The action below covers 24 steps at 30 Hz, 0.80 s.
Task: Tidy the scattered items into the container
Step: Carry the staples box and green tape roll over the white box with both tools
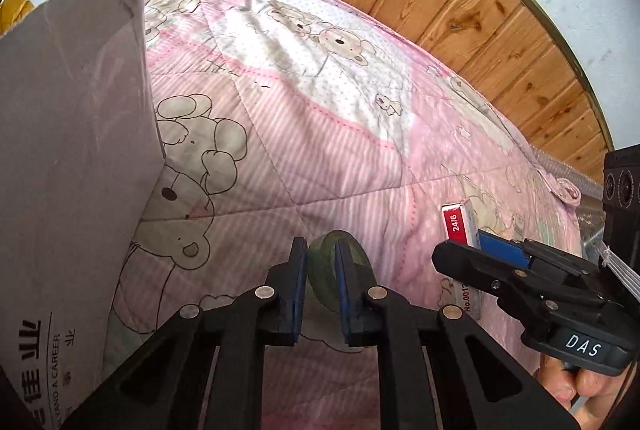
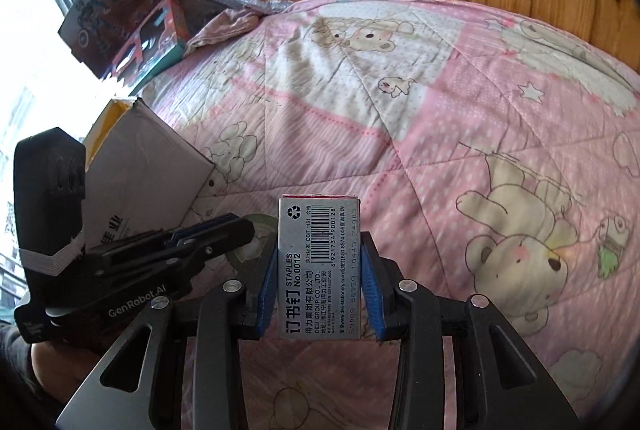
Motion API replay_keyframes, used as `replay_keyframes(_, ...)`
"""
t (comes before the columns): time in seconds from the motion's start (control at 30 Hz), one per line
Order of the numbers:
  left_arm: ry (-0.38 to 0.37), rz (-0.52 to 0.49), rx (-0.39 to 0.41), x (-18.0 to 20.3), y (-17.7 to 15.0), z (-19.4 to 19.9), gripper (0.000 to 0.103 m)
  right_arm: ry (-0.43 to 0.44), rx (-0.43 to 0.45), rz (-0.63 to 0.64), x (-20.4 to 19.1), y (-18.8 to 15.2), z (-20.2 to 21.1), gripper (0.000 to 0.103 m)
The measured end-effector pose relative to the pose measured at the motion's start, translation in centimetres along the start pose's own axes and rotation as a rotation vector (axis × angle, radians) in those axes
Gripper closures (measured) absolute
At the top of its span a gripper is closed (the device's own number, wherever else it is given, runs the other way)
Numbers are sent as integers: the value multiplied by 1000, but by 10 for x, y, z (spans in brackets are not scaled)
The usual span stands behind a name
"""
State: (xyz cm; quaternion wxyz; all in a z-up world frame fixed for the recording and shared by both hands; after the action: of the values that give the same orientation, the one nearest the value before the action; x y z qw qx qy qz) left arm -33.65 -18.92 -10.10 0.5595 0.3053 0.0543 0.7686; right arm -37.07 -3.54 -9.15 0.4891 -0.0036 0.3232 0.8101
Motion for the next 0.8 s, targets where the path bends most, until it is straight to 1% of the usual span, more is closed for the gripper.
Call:
replay_keyframes(0.1, -9, -62, 12, 11, -10, 16, 89, -16, 32, -70, -10, -12, 15, 64)
replay_keyframes(0.23, -21, -130, 23, 20, -23, 39, 89, -20, 57, -160, -16, -40, 33, 64)
replay_keyframes(0.47, -51, -176, 14, 22, -57, 75, 89, -52, 63, -246, -38, -90, 51, 64)
replay_keyframes(0.67, -75, -228, 12, 25, -93, 114, 89, -87, 61, -273, -67, -132, 70, 64)
replay_keyframes(0.8, -95, -266, 17, 28, -114, 141, 89, -109, 61, -262, -89, -152, 79, 64)
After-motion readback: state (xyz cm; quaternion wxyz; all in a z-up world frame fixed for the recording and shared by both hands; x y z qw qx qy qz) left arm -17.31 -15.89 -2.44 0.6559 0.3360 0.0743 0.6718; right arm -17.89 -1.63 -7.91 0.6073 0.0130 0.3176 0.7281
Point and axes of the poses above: each gripper's, at about its wrist camera, not at the fingertips, and z roughly against the way its jaws point, x to its right, y to its top, the point moved 4 cm from there along -z, roughly the way its jaws point, and after that the axes turned 5 degrees about z, right-handed, at the moved point
